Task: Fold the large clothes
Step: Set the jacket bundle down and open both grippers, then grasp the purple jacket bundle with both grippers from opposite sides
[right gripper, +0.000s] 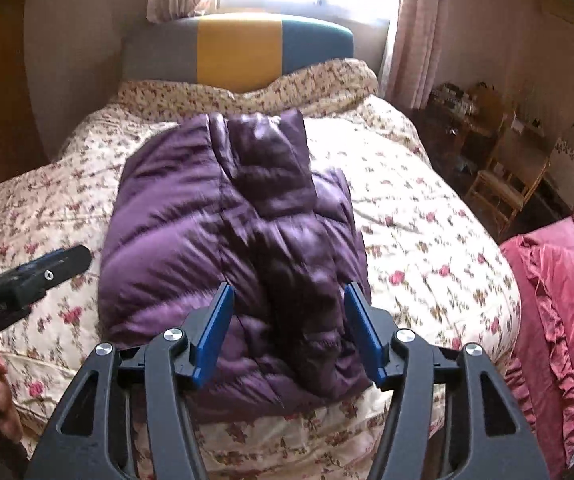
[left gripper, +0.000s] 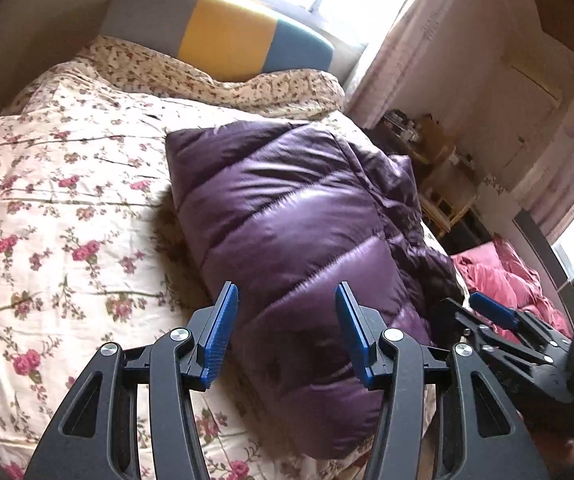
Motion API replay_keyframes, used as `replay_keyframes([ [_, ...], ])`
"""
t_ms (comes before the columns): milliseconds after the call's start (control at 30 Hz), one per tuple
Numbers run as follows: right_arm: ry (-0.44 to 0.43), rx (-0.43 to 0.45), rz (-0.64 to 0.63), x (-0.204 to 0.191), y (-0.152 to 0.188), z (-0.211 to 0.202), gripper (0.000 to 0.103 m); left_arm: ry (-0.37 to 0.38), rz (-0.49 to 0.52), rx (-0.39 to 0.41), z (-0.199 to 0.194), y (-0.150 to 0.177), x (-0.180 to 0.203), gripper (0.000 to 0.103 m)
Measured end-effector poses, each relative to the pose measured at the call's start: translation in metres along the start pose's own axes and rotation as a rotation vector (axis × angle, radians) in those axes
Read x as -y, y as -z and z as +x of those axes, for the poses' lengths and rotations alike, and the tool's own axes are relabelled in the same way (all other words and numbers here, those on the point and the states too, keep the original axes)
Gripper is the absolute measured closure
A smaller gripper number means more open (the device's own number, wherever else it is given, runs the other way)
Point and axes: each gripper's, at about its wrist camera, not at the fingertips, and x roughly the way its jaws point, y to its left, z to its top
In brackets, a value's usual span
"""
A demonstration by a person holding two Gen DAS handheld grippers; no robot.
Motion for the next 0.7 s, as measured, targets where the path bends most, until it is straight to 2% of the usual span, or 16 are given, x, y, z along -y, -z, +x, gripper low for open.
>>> replay_keyframes([
  [367, 0.033, 0.01, -0.024, -0.009, -0.034, 0.035, 0.048, -0.057, 0.011, 0.02, 0.018, -0.029, -0.008, 0.053],
  [533, 0.083, -0.025, -0.044, -0.006, -0.04, 0.061, 0.064, -0.072, 0.051, 0.002, 0.035, -0.038, -0.003, 0.053],
  [700, 0.103, -0.082, -0.051, 0.007, -0.031, 0.087, 0.067, -0.071, 0.107, -0.038, 0.061, -0.044, 0.004, 0.053],
])
